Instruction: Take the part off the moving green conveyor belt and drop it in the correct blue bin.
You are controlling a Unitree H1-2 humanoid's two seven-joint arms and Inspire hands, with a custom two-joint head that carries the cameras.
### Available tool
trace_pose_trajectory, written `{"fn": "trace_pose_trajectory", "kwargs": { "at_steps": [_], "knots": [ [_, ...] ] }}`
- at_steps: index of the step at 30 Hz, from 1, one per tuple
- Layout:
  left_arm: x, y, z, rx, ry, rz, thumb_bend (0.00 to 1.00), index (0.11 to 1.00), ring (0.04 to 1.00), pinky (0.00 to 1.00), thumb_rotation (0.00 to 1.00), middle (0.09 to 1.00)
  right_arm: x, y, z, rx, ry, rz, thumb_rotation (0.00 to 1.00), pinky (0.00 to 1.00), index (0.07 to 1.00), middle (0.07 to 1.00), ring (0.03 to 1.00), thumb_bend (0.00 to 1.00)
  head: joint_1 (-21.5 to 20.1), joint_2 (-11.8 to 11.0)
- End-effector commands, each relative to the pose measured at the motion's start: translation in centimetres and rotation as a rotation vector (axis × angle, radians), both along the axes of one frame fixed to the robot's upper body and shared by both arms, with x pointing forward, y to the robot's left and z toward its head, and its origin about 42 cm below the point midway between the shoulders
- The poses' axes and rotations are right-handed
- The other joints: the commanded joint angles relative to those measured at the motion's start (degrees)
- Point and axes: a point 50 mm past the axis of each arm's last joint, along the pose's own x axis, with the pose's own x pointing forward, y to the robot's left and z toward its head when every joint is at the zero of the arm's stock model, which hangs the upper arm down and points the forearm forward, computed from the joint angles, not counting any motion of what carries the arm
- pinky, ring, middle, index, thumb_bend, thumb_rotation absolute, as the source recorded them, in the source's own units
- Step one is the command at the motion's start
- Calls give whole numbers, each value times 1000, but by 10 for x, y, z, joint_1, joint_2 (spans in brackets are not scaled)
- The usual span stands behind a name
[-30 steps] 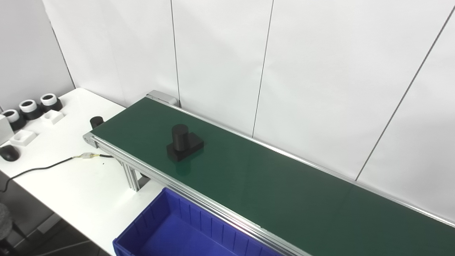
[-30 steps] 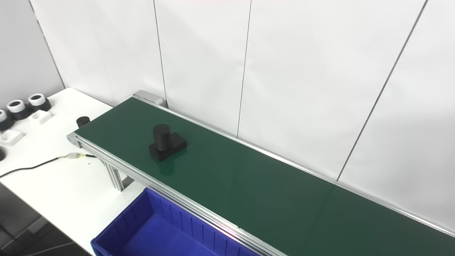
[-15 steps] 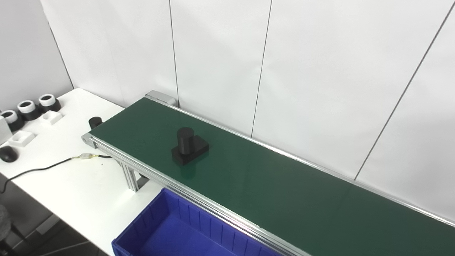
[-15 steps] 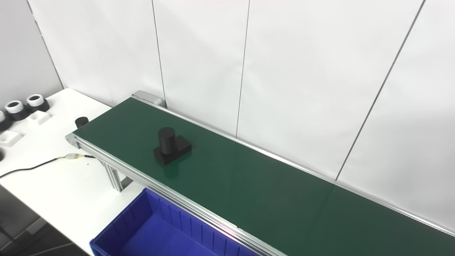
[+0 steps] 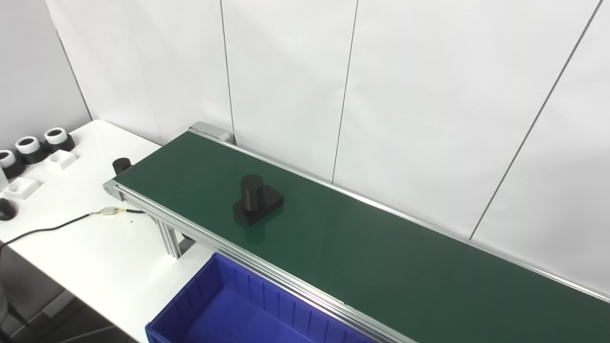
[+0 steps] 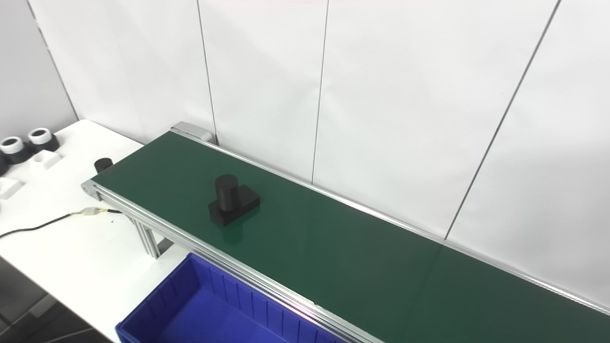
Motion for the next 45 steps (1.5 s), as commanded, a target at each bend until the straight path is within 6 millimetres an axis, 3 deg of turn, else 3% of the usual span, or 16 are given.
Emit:
{"fn": "trace_pose_trajectory", "kwargs": {
  "at_steps": [1,13,32,45],
  "knots": [
    [6,-10,11,-32,-69,-3,832,663,647,678,0,645,7,4,9,10,-74,4,0,655,883,854,765,544,-1,0],
    [4,-10,11,-32,-68,-7,848,659,637,664,0,639,4,4,11,3,-80,-11,0,636,879,832,746,548,-12,8],
    [-3,-4,12,-13,-72,-5,832,677,647,668,0,656,-2,7,13,7,-83,-17,0,643,864,831,754,538,-71,37],
    [-2,-4,11,-21,-68,-7,769,689,665,693,0,672,-2,7,14,11,-89,-33,0,613,846,806,726,637,-68,44]
  ]
}}
